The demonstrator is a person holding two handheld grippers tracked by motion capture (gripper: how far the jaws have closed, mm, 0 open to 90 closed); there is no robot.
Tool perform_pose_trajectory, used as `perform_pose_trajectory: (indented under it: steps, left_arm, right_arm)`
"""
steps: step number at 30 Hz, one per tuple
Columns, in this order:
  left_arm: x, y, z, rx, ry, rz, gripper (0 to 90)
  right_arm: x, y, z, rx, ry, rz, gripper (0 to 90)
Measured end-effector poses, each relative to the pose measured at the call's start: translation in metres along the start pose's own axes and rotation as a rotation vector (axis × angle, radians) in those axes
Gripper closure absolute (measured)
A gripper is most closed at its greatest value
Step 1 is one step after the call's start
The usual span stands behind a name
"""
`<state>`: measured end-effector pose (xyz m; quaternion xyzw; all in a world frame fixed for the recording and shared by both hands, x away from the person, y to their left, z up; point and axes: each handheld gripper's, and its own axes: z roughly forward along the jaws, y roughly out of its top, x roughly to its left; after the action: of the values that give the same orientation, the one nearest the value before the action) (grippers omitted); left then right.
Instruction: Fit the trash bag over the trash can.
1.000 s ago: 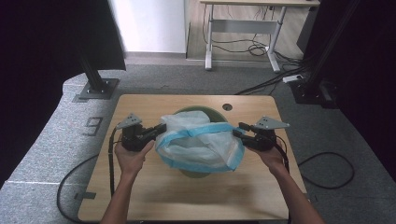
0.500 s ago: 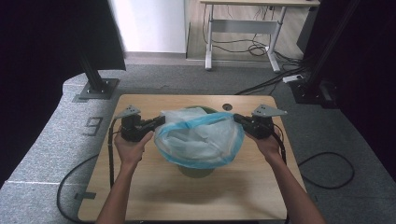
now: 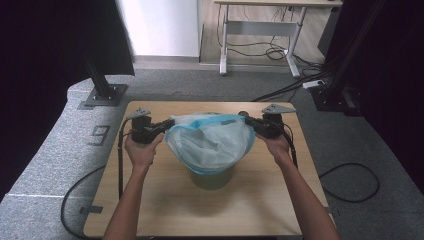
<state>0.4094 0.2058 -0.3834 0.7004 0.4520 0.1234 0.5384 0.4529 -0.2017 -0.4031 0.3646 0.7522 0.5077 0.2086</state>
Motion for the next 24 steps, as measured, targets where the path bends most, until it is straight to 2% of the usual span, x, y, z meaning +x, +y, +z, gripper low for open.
perform_pose_trajectory:
  steps: [5, 11, 15, 24]
  left_arm:
    - [0.005, -0.006, 0.007, 0.012, 0.001, -0.012, 89.6]
    - [0.013, -0.013, 0.017, 0.029, -0.008, -0.047, 89.7]
    - [0.019, -0.022, 0.024, 0.045, -0.024, -0.075, 89.8]
    - [0.019, -0.025, 0.036, 0.065, -0.021, -0.073, 89.9]
  right_arm:
    - [0.0, -0.006, 0.006, 0.007, 0.006, 0.016, 86.7]
    - [-0.002, -0.013, 0.011, 0.025, 0.02, 0.062, 86.2]
    - [0.0, -0.02, 0.017, 0.048, 0.036, 0.054, 87.7]
    - [0.004, -0.028, 0.028, 0.071, 0.082, 0.079, 88.2]
